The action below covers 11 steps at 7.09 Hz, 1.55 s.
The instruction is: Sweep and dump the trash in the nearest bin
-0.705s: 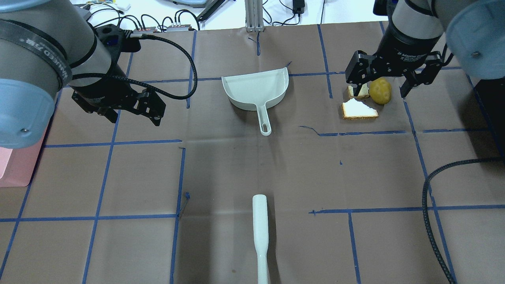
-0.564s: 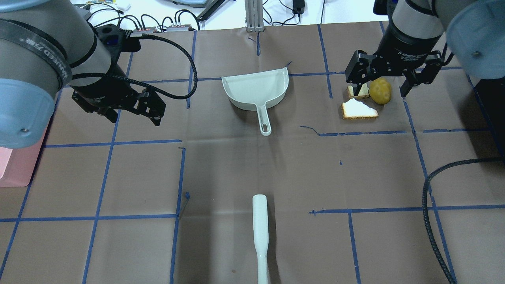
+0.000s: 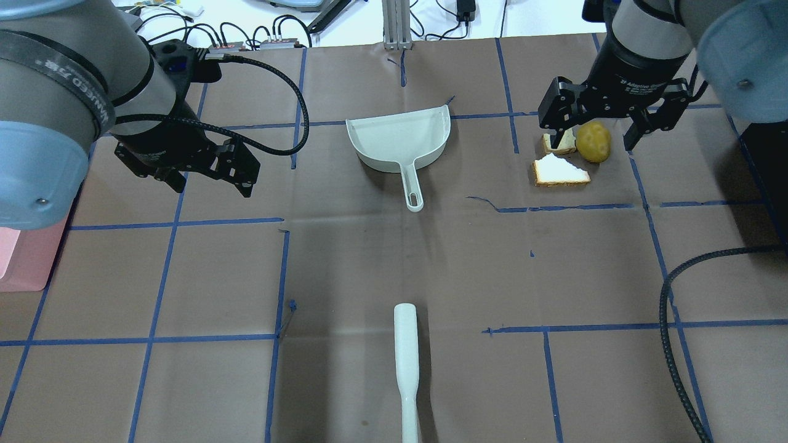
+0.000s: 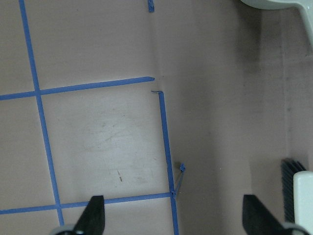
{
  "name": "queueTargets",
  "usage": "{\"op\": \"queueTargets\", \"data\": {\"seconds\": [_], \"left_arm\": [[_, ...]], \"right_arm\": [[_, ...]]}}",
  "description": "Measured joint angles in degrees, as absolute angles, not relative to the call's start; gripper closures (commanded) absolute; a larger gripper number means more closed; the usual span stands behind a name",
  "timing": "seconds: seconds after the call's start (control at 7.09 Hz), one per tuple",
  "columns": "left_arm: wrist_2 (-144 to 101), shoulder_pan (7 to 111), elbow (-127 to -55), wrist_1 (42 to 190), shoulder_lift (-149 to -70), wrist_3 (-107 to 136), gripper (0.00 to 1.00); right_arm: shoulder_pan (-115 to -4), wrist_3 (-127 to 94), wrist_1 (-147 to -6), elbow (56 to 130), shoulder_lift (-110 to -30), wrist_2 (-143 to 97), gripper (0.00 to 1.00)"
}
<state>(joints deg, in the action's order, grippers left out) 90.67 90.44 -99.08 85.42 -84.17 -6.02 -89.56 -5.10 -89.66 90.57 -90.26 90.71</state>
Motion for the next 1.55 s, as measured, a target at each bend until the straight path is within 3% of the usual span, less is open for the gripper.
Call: {"op": "queueTargets", "data": {"seconds": [1.13, 1.55], "left_arm": [[90.66, 90.95, -100.26, 86.03, -84.15, -4.84, 0.01], [90.15, 97.33, -104.60, 85.25, -83.34, 1.68, 0.07]], "right_arm": [[-89.56, -5.19, -89.65, 90.68, -90.26, 90.62, 0.00], [-89.56, -5.19, -89.65, 90.70, -90.26, 90.61, 0.00]]}}
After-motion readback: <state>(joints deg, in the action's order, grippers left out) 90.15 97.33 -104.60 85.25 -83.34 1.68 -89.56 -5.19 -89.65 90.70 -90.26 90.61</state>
